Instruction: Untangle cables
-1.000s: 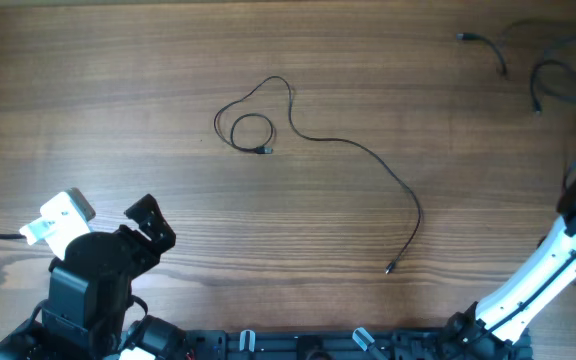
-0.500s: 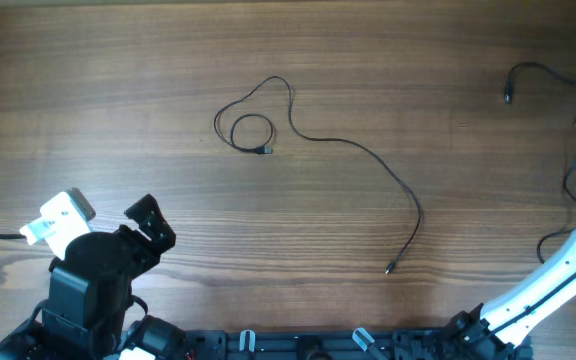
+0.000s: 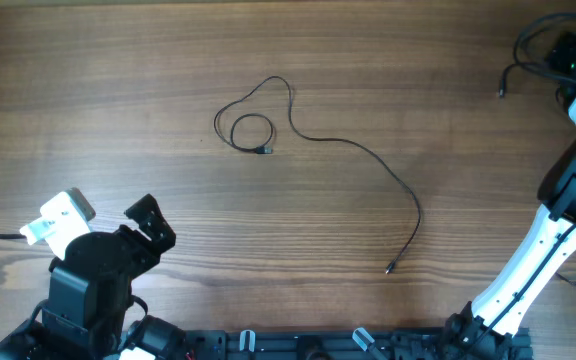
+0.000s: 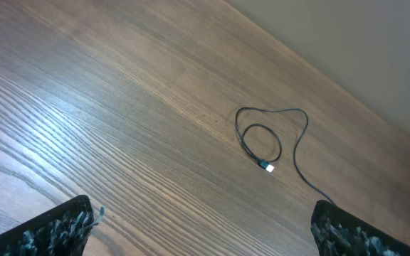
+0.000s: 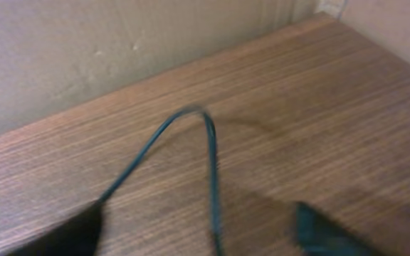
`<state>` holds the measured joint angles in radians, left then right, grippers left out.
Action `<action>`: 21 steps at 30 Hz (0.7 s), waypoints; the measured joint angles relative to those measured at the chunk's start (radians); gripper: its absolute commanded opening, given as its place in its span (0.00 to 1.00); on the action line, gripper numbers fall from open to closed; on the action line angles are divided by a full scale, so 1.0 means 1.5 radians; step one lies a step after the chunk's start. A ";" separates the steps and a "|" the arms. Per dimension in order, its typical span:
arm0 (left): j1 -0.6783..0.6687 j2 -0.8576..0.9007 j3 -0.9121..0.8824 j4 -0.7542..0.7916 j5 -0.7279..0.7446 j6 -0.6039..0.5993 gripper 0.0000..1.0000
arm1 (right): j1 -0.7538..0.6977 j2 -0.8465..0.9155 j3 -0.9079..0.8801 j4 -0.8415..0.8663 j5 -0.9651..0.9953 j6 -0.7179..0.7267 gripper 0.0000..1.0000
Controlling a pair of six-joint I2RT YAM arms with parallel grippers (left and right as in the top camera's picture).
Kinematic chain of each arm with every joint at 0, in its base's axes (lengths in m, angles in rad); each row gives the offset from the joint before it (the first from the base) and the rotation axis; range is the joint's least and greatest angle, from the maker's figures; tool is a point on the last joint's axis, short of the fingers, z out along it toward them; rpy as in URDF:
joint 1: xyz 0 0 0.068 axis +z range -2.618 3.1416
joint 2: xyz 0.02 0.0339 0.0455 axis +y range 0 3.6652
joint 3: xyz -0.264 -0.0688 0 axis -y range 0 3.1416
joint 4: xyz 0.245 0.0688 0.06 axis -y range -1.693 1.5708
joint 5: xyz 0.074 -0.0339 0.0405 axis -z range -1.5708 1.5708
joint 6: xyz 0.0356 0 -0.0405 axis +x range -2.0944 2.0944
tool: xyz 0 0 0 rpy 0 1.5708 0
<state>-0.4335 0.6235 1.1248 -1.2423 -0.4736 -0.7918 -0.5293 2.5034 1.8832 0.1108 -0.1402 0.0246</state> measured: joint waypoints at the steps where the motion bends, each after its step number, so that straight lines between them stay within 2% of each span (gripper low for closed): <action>1: 0.000 0.000 0.000 0.000 0.000 0.000 1.00 | -0.002 0.000 0.000 -0.002 0.004 -0.001 1.00; 7: 0.000 0.000 0.000 0.000 0.000 0.000 1.00 | -0.011 -0.017 0.000 -0.018 0.012 -0.001 1.00; 11: 0.000 0.000 0.000 0.000 0.000 0.000 1.00 | -0.011 -0.075 -0.001 -0.025 -0.019 -0.001 1.00; 14: 0.000 0.000 0.000 0.000 0.000 0.000 1.00 | -0.011 -0.145 -0.001 -0.024 -0.124 0.035 1.00; 17: 0.000 0.000 0.000 0.000 0.000 0.000 1.00 | -0.006 -0.197 0.000 -0.029 -0.260 0.115 1.00; 21: 0.000 0.000 0.000 0.000 0.000 0.000 1.00 | 0.025 -0.214 0.006 -0.090 -0.428 0.203 1.00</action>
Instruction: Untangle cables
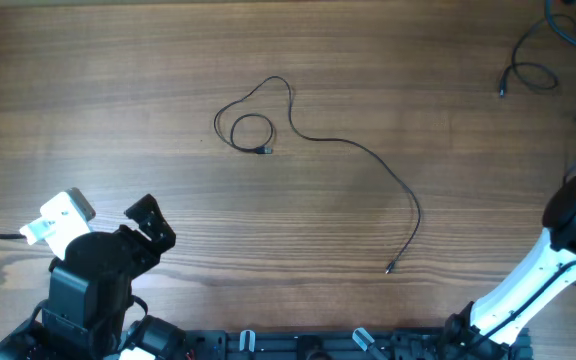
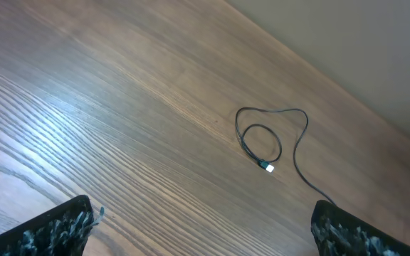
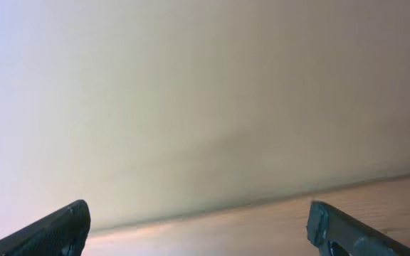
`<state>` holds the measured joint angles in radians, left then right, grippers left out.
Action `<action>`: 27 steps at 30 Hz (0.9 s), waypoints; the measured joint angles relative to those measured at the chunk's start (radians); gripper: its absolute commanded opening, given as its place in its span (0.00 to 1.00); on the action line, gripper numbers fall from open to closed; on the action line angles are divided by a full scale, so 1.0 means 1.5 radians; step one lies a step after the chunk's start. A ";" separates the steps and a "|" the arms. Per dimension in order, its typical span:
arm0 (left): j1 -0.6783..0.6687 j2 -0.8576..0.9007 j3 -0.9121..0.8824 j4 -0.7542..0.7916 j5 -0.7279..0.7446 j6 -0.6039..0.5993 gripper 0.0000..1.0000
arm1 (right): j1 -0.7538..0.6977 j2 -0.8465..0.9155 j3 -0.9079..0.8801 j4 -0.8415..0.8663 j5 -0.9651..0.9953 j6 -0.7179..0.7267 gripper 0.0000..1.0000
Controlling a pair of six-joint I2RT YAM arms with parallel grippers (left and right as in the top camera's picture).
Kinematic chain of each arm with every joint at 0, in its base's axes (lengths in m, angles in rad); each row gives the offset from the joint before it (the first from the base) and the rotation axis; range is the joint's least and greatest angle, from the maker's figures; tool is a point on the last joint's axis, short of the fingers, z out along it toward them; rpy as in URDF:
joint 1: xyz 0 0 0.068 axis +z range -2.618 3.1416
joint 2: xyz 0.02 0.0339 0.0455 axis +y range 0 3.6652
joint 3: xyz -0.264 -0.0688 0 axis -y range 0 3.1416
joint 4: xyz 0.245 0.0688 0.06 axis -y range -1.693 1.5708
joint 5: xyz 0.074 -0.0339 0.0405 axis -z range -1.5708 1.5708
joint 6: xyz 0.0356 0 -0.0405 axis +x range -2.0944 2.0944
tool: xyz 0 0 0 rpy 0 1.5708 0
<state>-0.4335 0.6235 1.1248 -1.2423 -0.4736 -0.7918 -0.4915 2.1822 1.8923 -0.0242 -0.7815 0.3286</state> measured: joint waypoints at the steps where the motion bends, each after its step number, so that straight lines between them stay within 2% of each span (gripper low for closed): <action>1: 0.000 0.000 0.000 0.000 0.000 0.000 1.00 | 0.016 0.000 0.000 -0.040 -0.028 0.012 1.00; 4: 0.000 0.000 0.000 0.000 0.000 0.000 1.00 | 0.071 0.004 -0.002 -0.129 -0.076 0.014 1.00; 10: 0.000 0.000 0.000 0.000 0.000 0.000 1.00 | 0.195 0.004 -0.002 -0.281 -0.085 -0.053 1.00; 15: 0.000 0.000 0.000 0.000 0.000 0.000 1.00 | 0.273 0.004 -0.002 -0.422 -0.013 -0.122 1.00; 18: 0.000 0.000 0.000 0.000 0.000 0.000 1.00 | 0.323 0.004 -0.002 -0.509 0.073 -0.172 1.00; 22: 0.000 0.000 0.000 0.000 0.000 0.000 1.00 | 0.418 0.004 -0.003 -0.535 0.185 -0.206 1.00; 27: 0.000 0.000 0.000 0.000 0.000 0.000 1.00 | 0.529 0.004 -0.039 -0.505 0.249 -0.201 1.00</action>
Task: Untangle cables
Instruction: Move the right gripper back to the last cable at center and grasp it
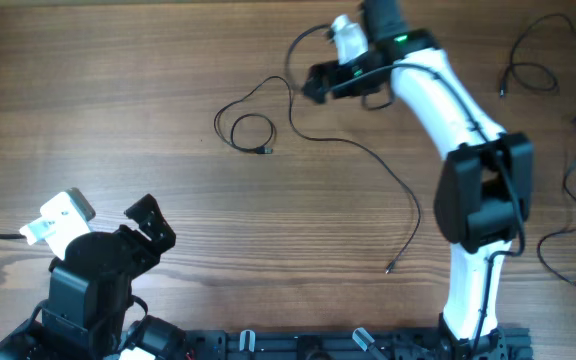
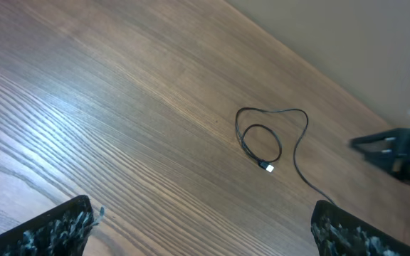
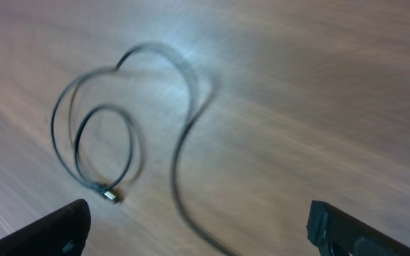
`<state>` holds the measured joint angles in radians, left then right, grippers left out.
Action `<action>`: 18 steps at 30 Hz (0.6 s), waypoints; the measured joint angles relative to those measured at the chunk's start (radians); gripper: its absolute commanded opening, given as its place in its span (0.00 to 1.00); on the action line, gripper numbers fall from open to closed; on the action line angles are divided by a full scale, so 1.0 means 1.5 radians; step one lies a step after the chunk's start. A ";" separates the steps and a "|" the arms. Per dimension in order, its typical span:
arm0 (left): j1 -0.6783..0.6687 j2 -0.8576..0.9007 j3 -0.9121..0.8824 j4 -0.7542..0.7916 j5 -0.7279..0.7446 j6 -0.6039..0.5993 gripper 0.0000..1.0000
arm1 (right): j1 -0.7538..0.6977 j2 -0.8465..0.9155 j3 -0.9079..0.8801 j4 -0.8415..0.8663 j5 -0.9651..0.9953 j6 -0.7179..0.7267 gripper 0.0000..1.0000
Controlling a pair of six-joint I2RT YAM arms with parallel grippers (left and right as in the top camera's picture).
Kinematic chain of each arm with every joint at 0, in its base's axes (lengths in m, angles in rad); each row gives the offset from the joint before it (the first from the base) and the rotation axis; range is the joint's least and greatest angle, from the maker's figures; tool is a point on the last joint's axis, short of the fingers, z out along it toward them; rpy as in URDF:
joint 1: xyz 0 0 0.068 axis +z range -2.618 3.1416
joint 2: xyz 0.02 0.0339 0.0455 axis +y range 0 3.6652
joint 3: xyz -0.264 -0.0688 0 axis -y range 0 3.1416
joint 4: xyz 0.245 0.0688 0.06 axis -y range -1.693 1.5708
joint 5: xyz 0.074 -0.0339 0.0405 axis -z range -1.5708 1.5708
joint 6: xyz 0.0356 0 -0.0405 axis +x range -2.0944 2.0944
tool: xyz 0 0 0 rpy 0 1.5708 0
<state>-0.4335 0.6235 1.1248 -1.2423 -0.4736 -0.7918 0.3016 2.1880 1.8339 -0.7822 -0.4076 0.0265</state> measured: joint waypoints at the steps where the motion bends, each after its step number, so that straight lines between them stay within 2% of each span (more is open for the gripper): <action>1: 0.000 0.000 0.000 0.000 0.000 0.000 1.00 | 0.016 0.000 -0.010 0.014 0.014 0.010 1.00; 12: 0.000 0.000 0.000 0.000 0.000 0.000 1.00 | 0.175 0.000 -0.142 0.160 0.161 0.163 1.00; 18: 0.000 0.000 0.000 0.000 0.000 0.000 1.00 | 0.202 0.002 -0.187 0.258 0.266 0.289 1.00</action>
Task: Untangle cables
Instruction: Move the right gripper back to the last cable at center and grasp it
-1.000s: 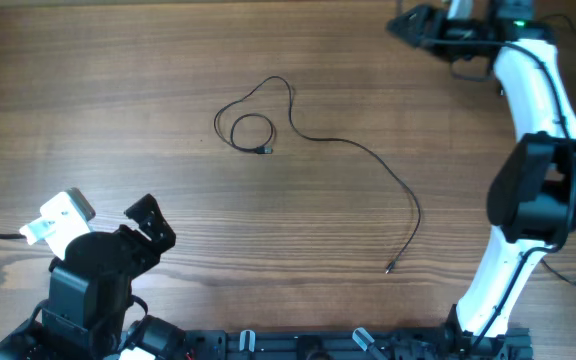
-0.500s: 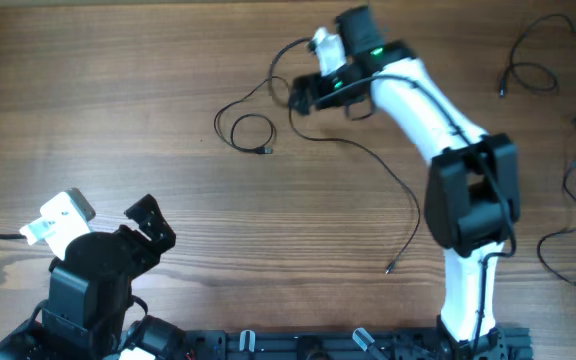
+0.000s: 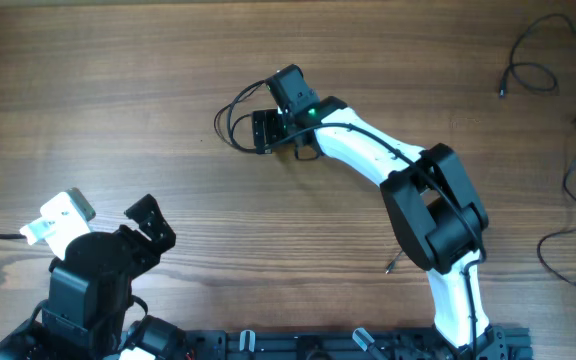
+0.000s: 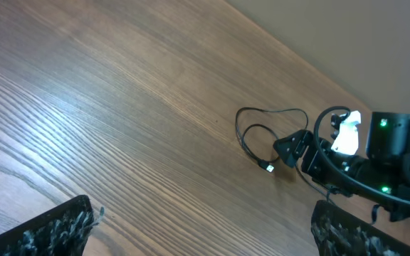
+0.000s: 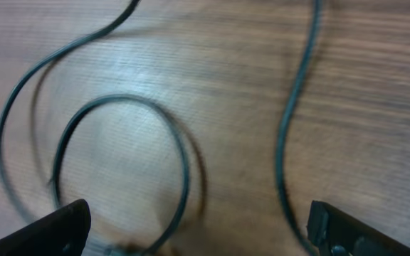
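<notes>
A thin black cable lies on the wooden table, its coiled end [image 3: 220,122] left of centre and its far plug [image 3: 389,267] near the front. My right gripper [image 3: 271,108] is low over the coil, jaws wide open with nothing between them. The right wrist view shows the loop [image 5: 123,103] and a second strand [image 5: 294,121] just ahead of the open gripper [image 5: 199,231]. My left gripper [image 3: 149,224] rests open at the front left; its wrist view shows the gripper [image 4: 201,227], the coil [image 4: 251,131] and the right gripper [image 4: 294,148] far ahead.
Two more dark cables lie at the far right: one loop at the back corner [image 3: 529,68] and one along the right edge [image 3: 572,190]. The right arm [image 3: 438,205] stretches across the table's middle, covering part of the cable.
My right gripper has moved left and down, from above the cable's upper bend to right over the small coil. The cable and the left arm have not moved.
My right gripper held another cable at the back right corner. Then it was open out past the table's right edge. Then it was over the middle cable's upper bend, with that cable left at the right. Now it is low over the coil. The left arm stayed still.
</notes>
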`<state>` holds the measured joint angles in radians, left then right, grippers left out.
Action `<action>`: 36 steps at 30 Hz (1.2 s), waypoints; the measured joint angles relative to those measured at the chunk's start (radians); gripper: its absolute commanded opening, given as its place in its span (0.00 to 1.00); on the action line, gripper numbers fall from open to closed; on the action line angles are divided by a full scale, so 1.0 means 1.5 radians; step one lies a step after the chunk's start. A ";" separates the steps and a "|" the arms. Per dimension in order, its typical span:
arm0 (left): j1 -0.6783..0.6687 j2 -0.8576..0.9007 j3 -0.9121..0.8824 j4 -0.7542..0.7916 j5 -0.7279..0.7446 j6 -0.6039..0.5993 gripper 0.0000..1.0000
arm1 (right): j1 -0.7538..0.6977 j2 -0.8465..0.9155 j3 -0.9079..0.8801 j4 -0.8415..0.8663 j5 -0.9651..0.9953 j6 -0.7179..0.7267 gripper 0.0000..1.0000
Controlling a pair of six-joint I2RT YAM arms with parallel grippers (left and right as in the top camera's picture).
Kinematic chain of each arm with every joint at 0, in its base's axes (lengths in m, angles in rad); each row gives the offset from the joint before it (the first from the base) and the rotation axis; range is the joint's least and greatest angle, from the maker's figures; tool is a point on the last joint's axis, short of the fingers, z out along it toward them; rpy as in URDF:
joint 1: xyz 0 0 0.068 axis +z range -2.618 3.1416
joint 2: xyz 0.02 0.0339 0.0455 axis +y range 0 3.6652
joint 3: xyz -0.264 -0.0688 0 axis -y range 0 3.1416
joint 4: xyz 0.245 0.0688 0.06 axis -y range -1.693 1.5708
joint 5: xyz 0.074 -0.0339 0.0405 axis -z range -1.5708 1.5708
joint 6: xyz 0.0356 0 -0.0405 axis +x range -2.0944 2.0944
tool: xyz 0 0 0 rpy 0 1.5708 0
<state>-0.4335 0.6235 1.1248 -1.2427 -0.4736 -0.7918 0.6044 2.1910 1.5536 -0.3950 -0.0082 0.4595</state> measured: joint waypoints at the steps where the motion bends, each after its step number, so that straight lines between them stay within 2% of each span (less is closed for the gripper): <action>1: 0.000 0.000 0.000 0.000 0.000 0.000 1.00 | 0.000 0.002 -0.005 0.010 0.007 0.008 1.00; 2: 0.000 0.000 0.000 0.000 0.000 0.000 1.00 | 0.000 0.007 -0.010 0.023 0.022 0.022 0.99; 4: 0.000 0.000 0.000 0.000 0.000 0.000 1.00 | 0.000 0.009 -0.010 0.025 0.028 0.026 0.89; 5: 0.000 0.000 0.000 0.000 0.000 0.000 1.00 | 0.000 0.009 -0.010 0.025 0.030 0.029 0.80; 7: 0.000 0.000 0.000 0.000 0.000 0.000 1.00 | 0.000 0.010 -0.011 0.024 0.033 0.033 0.53; 8: 0.000 0.000 0.000 0.000 0.000 0.000 1.00 | 0.000 0.010 -0.012 0.024 0.035 0.031 0.47; 10: 0.000 0.000 0.000 0.000 0.000 0.000 1.00 | 0.000 0.010 -0.018 0.018 0.039 0.037 0.42; 12: 0.000 0.000 0.000 0.000 0.000 0.000 1.00 | 0.000 0.010 -0.023 0.021 0.042 0.036 0.41; 13: 0.000 0.000 0.000 0.000 0.000 0.000 1.00 | 0.000 0.010 -0.027 0.024 0.044 0.037 0.42; 15: 0.000 0.000 0.000 0.000 0.000 0.000 1.00 | 0.000 0.009 -0.033 0.033 0.046 0.037 0.52; 16: 0.000 0.000 0.000 0.000 0.000 0.000 1.00 | 0.000 0.007 -0.036 0.038 0.046 0.039 0.65; 18: 0.000 0.000 0.000 0.000 0.000 0.000 1.00 | 0.001 0.006 -0.039 0.049 0.045 0.036 0.79; 19: 0.000 0.000 0.000 0.000 0.000 0.000 1.00 | 0.002 0.005 -0.040 0.055 0.045 0.033 1.00; 31: 0.000 0.000 0.000 0.000 0.000 0.000 1.00 | 0.006 0.005 -0.040 0.087 -0.017 -0.041 1.00; 36: 0.000 0.000 0.000 0.000 0.000 0.000 1.00 | 0.035 0.008 -0.044 0.091 0.058 -0.048 1.00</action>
<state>-0.4335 0.6235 1.1248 -1.2427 -0.4736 -0.7918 0.6571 2.2028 1.4872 -0.2581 0.0788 0.3874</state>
